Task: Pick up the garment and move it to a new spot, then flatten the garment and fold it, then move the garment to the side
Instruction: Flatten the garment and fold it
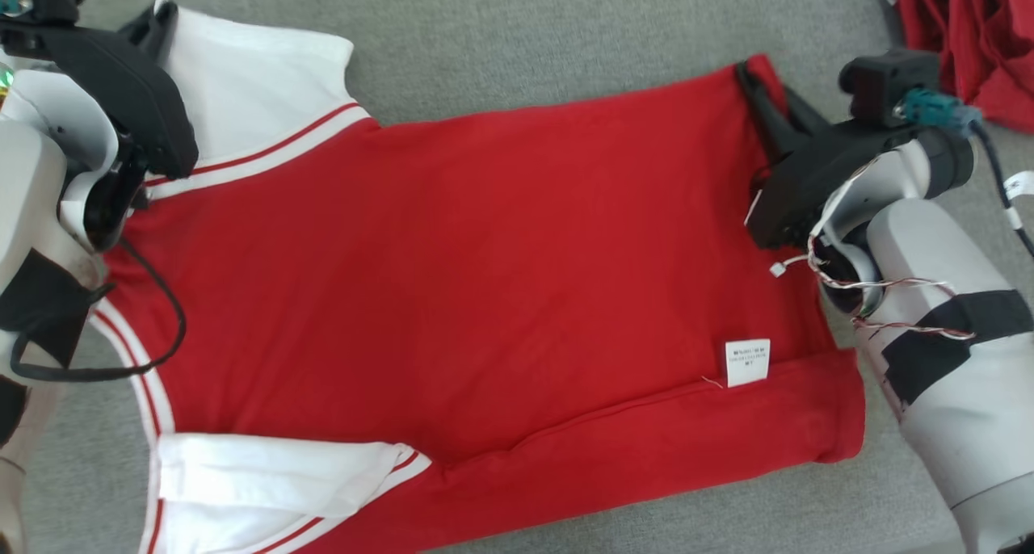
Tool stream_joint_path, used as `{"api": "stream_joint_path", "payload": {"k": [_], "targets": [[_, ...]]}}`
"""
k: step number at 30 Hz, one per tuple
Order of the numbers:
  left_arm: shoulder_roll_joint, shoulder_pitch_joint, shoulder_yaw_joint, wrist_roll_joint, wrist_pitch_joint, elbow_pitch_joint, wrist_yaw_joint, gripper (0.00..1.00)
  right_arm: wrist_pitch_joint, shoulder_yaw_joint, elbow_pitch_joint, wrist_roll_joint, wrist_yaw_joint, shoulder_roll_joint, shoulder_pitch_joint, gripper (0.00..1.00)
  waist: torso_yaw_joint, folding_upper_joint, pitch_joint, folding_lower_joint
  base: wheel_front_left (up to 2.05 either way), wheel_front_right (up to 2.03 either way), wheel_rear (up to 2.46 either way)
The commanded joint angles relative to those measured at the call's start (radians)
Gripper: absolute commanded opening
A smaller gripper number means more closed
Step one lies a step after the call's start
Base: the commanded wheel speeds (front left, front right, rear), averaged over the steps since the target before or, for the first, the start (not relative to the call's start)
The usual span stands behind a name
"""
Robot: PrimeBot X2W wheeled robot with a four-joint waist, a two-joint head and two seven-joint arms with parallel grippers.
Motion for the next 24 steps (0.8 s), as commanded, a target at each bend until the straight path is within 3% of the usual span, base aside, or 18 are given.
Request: {"api": "stream_joint_path", "payload": {"k": [1,10,18,24], "targets": [[-0.008,-0.016,0.007,-0.025,-0.041,-0.006,0.002,0.0,-0.028,-0.005,0.018,0.002,-0.003,-0.015,-0.008,0.0,0.019,-0.0001,-0.03,0.0,0.0,0.0,0.0],[-0.009,0.082,-0.024,-0.092,-0.185,-0.116,0.002,0.0,-0.129,0.023,0.051,0.028,-0.003,-0.05,0.066,0.0,0.071,-0.0001,-0.112,0.0,0.0,0.0,0.0],[0.02,0.275,-0.026,-0.159,-0.313,-0.321,0.003,0.0,-0.21,0.044,0.057,0.059,-0.003,-0.081,0.161,0.0,0.114,-0.0001,-0.182,0.0,0.0,0.0,0.0],[0.037,0.459,-0.01,-0.182,-0.364,-0.512,0.05,0.0,-0.253,0.045,0.054,0.076,-0.003,-0.106,0.237,0.0,0.137,-0.0001,-0.225,0.0,0.0,0.0,0.0]]}}
